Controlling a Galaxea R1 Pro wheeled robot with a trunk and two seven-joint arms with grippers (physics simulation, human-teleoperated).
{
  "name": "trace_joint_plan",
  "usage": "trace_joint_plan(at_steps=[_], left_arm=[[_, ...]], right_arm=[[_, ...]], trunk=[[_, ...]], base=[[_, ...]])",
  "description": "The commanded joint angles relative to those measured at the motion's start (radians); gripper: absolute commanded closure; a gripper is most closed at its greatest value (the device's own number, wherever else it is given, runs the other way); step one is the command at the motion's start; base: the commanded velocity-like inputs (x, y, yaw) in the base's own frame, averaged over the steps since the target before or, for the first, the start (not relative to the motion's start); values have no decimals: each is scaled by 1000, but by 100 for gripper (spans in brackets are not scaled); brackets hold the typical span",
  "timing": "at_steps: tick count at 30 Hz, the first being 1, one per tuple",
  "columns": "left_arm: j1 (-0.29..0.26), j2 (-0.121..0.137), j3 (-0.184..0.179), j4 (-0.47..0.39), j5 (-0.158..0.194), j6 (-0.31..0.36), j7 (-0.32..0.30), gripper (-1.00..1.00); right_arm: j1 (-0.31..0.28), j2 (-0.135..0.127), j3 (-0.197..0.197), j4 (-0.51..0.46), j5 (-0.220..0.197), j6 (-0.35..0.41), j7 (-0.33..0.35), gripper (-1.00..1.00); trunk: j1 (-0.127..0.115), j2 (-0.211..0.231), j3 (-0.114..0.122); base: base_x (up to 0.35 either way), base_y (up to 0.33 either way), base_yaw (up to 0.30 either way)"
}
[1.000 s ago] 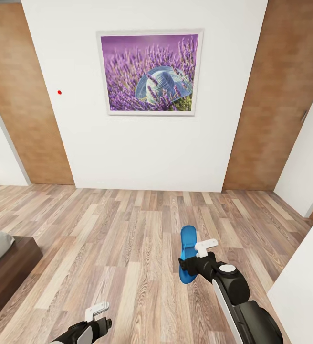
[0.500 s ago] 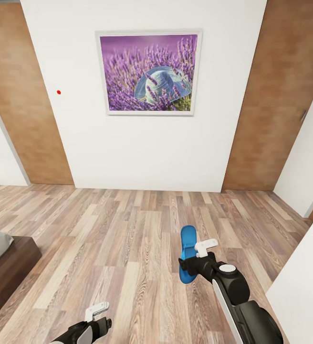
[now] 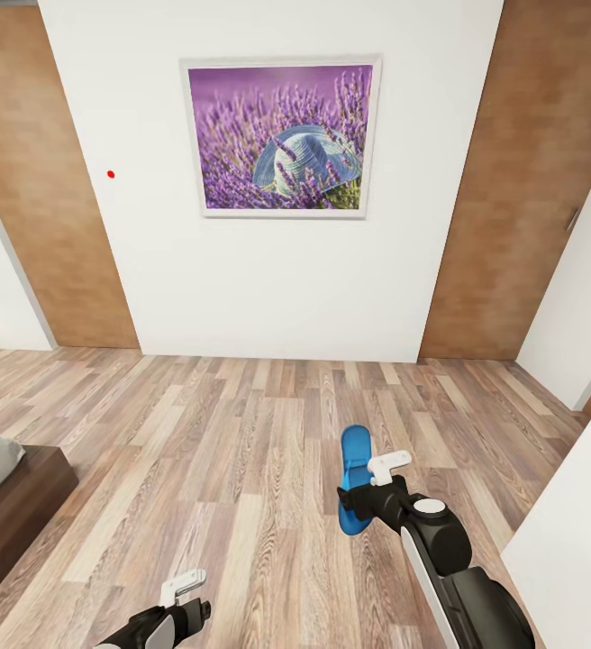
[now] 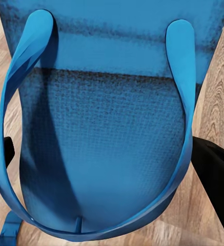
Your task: In the bedroom, move the book from the bed onto either nightstand, and place the two sandals side by side next to the bed.
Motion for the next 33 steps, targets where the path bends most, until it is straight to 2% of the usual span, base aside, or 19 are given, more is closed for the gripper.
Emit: trace_joint_plan(at_steps=[1, 33], left_arm=[[0, -1, 3, -2, -4, 5, 2, -100], [0, -1, 3, -3, -4, 5, 2, -100]], right_arm=[[-1, 0, -1, -1, 7, 5, 8, 100], [-1, 0, -1, -1, 7, 5, 8, 100]], trunk=[[0, -1, -1], [0, -1, -1]], base=[[0, 0, 0], [0, 0, 0]])
